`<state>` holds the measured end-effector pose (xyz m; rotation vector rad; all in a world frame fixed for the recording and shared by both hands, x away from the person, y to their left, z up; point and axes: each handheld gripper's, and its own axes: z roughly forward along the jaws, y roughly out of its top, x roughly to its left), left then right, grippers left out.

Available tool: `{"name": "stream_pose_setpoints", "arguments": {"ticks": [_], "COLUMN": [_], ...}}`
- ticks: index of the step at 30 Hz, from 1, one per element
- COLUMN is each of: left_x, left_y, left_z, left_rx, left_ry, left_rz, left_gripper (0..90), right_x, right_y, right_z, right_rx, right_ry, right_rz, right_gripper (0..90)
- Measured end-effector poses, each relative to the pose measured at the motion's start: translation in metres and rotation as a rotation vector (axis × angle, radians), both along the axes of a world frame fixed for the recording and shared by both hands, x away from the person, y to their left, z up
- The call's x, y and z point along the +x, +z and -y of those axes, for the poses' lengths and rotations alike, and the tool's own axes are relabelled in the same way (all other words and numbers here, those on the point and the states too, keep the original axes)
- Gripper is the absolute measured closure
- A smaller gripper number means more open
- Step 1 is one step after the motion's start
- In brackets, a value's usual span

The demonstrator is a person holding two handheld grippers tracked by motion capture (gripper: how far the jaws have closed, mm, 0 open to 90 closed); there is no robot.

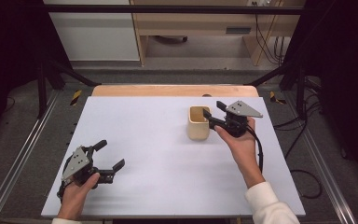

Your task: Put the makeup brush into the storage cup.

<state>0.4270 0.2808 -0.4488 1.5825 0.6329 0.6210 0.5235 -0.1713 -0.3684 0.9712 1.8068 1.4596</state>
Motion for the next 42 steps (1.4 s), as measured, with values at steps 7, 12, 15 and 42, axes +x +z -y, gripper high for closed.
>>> {"name": "stream_pose_setpoints", "arguments": {"ticks": [7,12,15,42], "left_x": [0.0000,0.0000,0.0000,-0.0001], "left_y": [0.0001,0.0001,0.0003,0.0004], "left_z": [-0.0009,-0.0004,-0.0002,-0.0003], "left_rx": [-0.002,0.001,0.005,-0.003], "left_ry": [0.003,0.001,-0.001,-0.002], "left_rz": [0.003,0.001,0.002,0.002], "left_gripper": [0.9,0.9,0.9,0.9], "right_x": [-0.0038,-0.0039,-0.0041,-0.0084], "right_y": [0.0033,0.0036,0.0032,-0.0028], "right_z": [0.0007,0.0014,0.0014,0.0016], "right_rx": [0.002,0.005,0.006,0.007], "right_ry": [0.000,0.009,0.015,-0.007], "right_rz": [-0.003,-0.023,-0.046,-0.077], "right_gripper": [33.6,30.0,27.2,5.0]}}
